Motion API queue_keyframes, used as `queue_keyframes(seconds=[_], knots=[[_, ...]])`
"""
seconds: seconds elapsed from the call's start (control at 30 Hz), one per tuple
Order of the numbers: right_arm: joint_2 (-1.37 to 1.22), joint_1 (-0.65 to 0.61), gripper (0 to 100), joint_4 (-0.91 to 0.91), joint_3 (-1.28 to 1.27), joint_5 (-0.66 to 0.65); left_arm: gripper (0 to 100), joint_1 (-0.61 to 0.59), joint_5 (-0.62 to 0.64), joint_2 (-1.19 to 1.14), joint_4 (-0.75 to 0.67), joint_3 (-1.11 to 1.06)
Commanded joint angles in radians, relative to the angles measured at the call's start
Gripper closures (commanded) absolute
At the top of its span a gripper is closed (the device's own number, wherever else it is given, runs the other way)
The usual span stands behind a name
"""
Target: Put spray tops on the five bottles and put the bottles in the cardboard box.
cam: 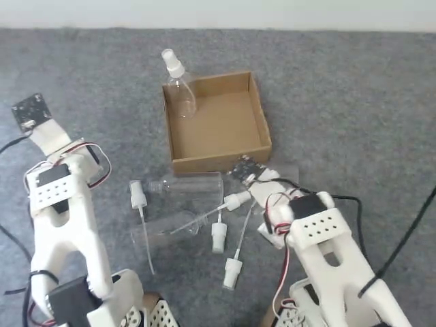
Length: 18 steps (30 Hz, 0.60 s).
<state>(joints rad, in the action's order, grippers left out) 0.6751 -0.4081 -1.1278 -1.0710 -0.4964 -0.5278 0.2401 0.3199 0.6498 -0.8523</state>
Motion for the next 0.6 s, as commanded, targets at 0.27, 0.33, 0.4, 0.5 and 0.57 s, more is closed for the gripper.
queue_keyframes(seconds=[0.27, 0.33, 0.4, 0.5, 0.57], knots=[[0.022, 0.116, 85.8, -0.096, 0.071, -0.230, 99, 0.003, 0.002, 0.052, -0.025, 0.008], [0.022, 0.105, 80.1, -0.122, 0.071, -0.242, 99, 0.003, 0.002, 0.052, -0.025, 0.008], [0.022, 0.101, 75.9, -0.133, 0.071, -0.259, 99, 0.003, 0.002, 0.052, -0.025, 0.008], [0.022, 0.094, 75.0, -0.133, 0.071, -0.315, 99, 0.003, 0.002, 0.052, -0.025, 0.008], [0.022, 0.094, 74.9, -0.133, 0.071, -0.362, 99, 0.003, 0.002, 0.052, -0.025, 0.008]])
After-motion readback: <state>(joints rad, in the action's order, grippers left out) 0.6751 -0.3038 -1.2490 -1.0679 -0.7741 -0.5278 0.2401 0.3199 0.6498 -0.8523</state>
